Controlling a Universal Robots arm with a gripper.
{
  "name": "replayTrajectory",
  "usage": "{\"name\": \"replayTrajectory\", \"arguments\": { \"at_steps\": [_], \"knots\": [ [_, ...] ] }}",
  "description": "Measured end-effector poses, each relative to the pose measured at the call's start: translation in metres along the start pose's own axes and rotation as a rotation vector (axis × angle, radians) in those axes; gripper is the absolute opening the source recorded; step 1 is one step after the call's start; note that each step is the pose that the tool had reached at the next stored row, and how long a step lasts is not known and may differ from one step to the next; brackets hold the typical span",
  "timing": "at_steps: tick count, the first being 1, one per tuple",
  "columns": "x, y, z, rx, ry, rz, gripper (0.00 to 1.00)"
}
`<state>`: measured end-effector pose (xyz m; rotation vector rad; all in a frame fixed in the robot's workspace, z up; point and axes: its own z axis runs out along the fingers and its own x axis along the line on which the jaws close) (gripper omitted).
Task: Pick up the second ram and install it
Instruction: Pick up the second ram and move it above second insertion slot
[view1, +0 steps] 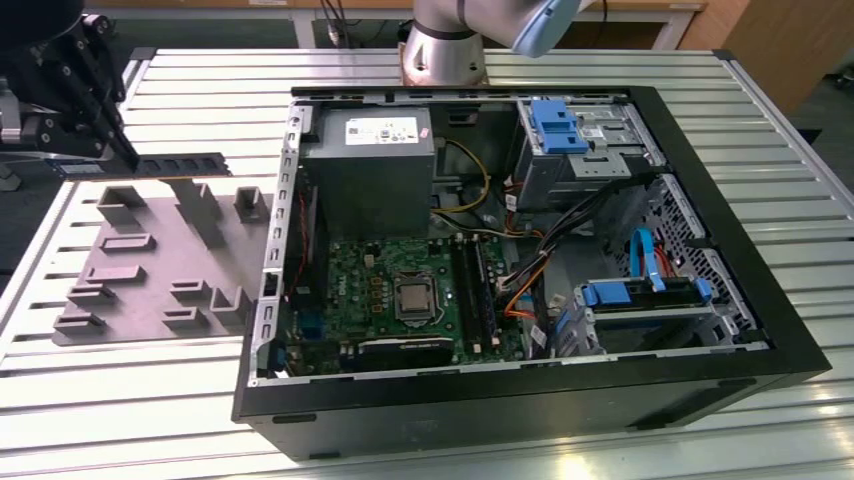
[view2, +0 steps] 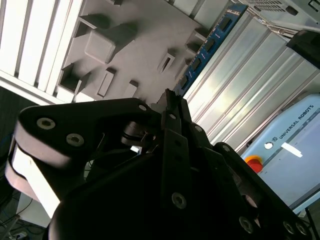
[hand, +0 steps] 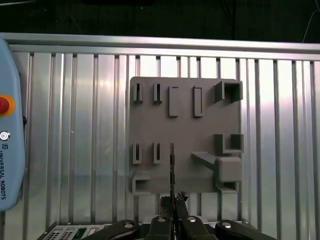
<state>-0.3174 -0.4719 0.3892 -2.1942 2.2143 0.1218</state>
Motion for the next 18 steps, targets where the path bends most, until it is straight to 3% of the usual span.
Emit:
{"name": "replayTrajectory", "arguments": {
  "at_steps": [18],
  "knots": [
    [-0.0002, -0.0140, -0.0006, 0.0000, 0.0000, 0.000, 0.14]
  ]
}}
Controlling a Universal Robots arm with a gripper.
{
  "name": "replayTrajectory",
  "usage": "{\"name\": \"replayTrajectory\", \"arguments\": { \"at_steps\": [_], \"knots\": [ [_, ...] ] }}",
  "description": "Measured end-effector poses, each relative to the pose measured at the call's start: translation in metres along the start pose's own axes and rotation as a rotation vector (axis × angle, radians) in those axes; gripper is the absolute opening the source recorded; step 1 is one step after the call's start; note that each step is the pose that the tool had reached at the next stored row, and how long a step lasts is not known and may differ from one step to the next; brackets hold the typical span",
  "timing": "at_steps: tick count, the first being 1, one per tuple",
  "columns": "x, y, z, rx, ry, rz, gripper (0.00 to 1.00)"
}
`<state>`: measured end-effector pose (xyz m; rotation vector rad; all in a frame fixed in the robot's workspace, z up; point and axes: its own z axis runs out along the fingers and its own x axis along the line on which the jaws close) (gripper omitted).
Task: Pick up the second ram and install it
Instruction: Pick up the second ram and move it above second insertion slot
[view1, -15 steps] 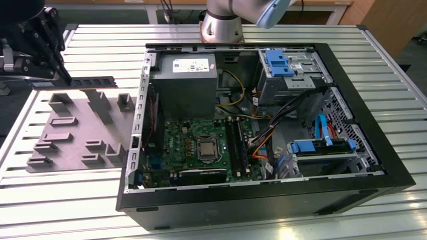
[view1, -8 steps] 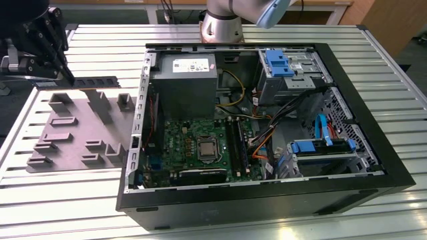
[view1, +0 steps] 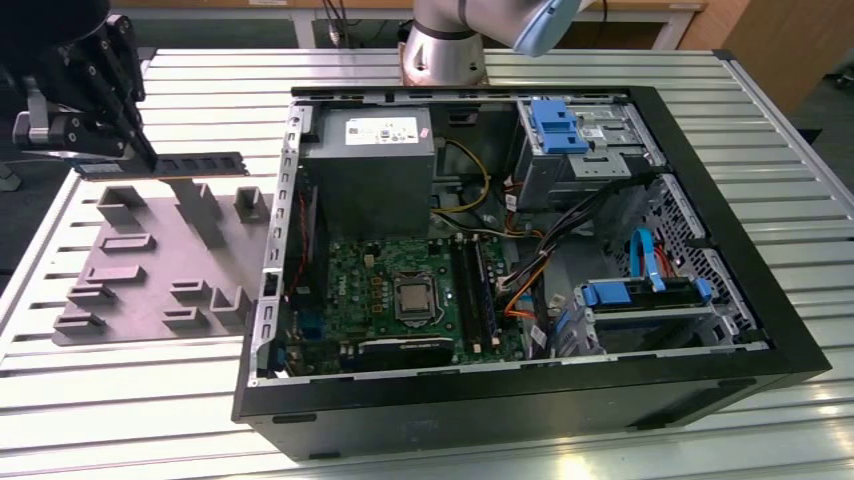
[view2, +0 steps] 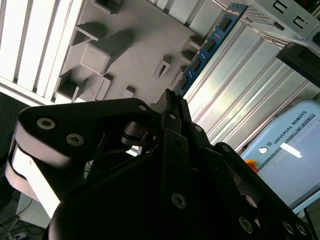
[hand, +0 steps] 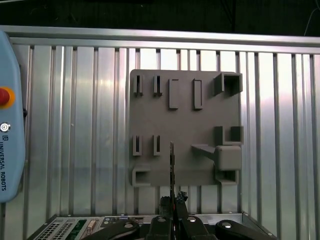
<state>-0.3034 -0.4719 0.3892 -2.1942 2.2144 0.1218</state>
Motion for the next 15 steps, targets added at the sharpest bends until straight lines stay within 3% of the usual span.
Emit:
{"name": "replayTrajectory", "arguments": {
  "at_steps": [15],
  "knots": [
    [-0.0001, -0.0119, -0.0004, 0.0000, 0.0000, 0.000, 0.14]
  ]
}}
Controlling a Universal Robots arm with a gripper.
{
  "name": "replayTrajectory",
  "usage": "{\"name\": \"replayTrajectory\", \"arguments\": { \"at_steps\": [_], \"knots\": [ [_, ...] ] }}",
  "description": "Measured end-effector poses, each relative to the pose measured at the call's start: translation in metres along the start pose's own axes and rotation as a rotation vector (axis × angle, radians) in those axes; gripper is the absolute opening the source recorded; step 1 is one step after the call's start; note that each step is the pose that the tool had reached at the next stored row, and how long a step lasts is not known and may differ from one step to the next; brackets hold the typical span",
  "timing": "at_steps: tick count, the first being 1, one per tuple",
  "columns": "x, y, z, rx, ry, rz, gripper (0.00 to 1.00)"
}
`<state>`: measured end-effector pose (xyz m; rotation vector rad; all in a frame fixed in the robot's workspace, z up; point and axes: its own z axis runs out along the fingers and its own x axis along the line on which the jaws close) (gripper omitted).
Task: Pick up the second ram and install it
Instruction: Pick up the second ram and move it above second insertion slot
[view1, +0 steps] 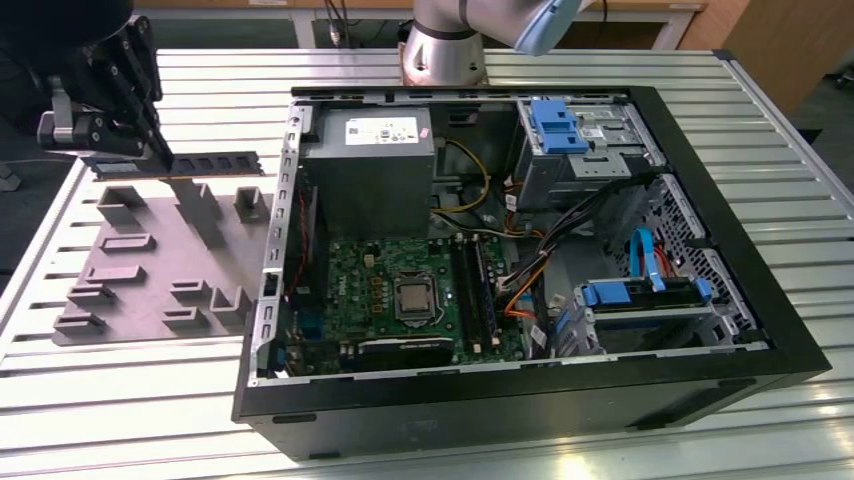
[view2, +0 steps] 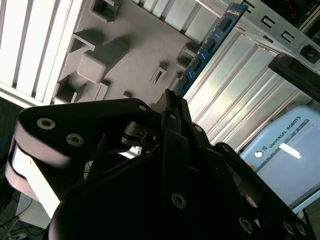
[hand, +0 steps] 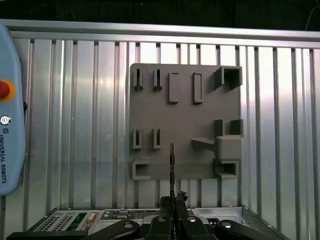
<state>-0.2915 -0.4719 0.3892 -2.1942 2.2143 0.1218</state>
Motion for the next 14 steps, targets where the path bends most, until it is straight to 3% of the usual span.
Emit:
{"name": "replayTrajectory", "arguments": {
  "at_steps": [14],
  "knots": [
    [-0.0001, -0.0119, -0.0005, 0.0000, 0.0000, 0.000, 0.14]
  ]
}}
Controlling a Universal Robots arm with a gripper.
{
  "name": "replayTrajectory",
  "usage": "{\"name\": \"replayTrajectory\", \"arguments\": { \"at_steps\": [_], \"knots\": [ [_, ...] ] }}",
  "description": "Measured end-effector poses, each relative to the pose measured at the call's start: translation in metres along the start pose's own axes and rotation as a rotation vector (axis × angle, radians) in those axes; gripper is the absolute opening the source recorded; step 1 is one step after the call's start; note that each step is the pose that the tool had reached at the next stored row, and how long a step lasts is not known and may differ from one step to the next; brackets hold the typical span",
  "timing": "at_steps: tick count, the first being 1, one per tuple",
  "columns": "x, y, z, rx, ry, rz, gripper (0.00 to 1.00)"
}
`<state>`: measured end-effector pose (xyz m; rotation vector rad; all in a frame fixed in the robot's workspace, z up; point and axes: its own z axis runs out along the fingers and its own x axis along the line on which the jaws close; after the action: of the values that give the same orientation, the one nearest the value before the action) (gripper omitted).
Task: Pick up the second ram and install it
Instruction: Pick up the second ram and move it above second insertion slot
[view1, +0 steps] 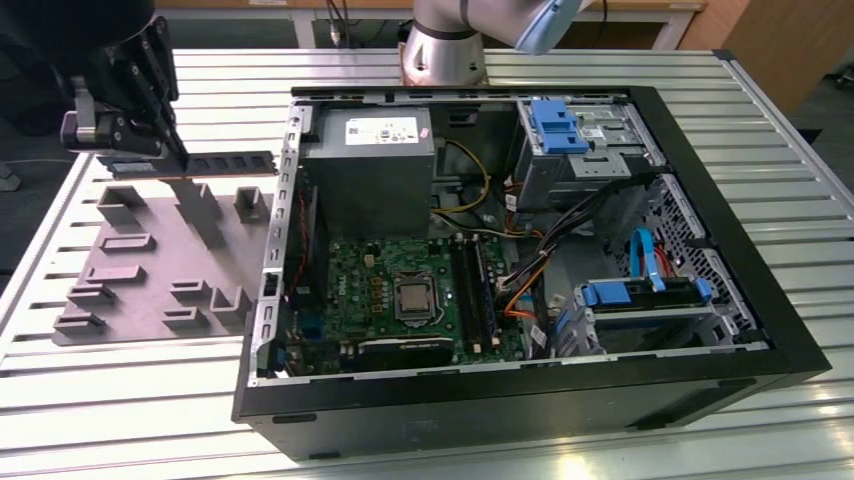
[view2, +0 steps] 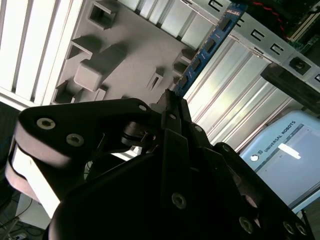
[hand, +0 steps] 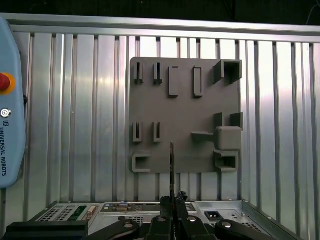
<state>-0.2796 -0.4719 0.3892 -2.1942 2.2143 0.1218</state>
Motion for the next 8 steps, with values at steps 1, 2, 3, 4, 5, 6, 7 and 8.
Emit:
{"name": "replayTrajectory", "arguments": {
  "at_steps": [1, 2, 3, 4, 5, 6, 7, 8],
  "knots": [
    [0.0000, -0.0009, 0.0000, 0.0000, 0.0000, 0.000, 0.14],
    [0.0000, -0.0017, 0.0000, 0.0001, 0.0000, 0.000, 0.14],
    [-0.0001, -0.0027, -0.0001, 0.0000, 0.0000, 0.000, 0.14],
    [0.0000, -0.0035, -0.0001, 0.0000, 0.0000, 0.000, 0.14],
    [-0.0001, -0.0043, -0.0001, 0.0001, 0.0000, 0.000, 0.14],
    [-0.0001, -0.0052, -0.0002, 0.0001, 0.0000, 0.000, 0.14],
    [-0.0001, -0.0060, -0.0002, 0.0000, 0.0000, 0.000, 0.14],
    [-0.0001, -0.0069, -0.0003, 0.0000, 0.0000, 0.000, 0.14]
  ]
}}
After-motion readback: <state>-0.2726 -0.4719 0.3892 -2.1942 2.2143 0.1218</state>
